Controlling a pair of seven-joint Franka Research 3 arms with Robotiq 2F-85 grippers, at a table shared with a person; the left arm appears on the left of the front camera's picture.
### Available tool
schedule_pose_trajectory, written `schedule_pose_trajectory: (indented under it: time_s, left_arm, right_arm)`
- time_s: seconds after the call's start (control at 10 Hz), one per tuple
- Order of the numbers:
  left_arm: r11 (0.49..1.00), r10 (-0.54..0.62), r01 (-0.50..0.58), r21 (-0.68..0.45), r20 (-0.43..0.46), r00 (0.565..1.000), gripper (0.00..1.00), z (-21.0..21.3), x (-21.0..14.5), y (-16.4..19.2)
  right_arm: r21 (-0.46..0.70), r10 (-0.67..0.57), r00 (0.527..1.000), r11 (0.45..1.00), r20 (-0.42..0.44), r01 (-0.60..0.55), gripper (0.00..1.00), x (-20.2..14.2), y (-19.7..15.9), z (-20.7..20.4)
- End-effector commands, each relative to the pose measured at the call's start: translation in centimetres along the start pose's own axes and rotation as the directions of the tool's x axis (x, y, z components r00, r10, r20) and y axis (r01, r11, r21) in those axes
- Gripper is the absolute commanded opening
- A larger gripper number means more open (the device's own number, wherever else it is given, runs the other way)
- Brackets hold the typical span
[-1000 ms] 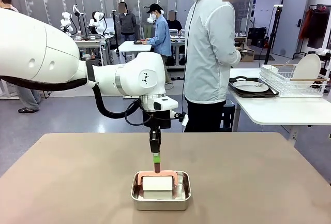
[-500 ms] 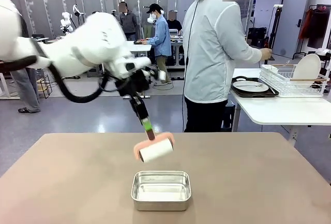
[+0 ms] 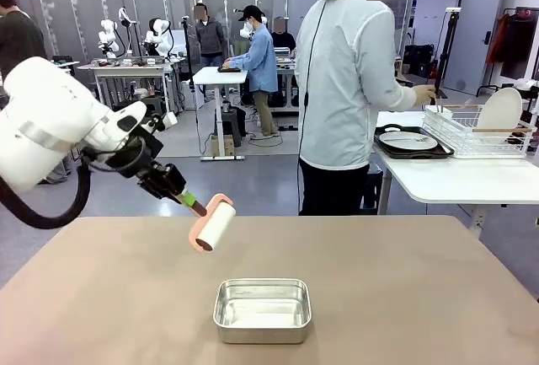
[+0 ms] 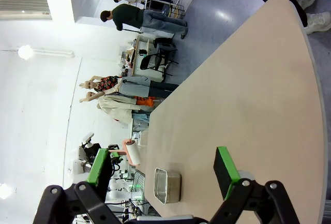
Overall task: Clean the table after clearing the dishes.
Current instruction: When the right (or left) Handle tray is removed, use the right hand (or left hand) to clean the right (or left) side of the table with the Lint Roller.
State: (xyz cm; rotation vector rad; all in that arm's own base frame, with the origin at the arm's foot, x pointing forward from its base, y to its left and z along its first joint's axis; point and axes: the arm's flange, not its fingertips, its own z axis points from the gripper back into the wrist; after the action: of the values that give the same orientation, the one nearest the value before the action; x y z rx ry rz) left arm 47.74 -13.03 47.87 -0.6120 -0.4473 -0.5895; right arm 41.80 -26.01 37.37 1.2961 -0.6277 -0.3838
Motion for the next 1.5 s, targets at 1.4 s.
schedule_pose_trajectory:
  time_s: [1.4]
  left_arm:
    - [0.892,0.423,-0.411,-0.187,0.026,0.906,0.23,-6.0,-3.9,13.0]
  right_arm:
    - [0.002,0.009,1.0,1.0,-0.012,-0.009,1.0,-0.2,0.3,0.0]
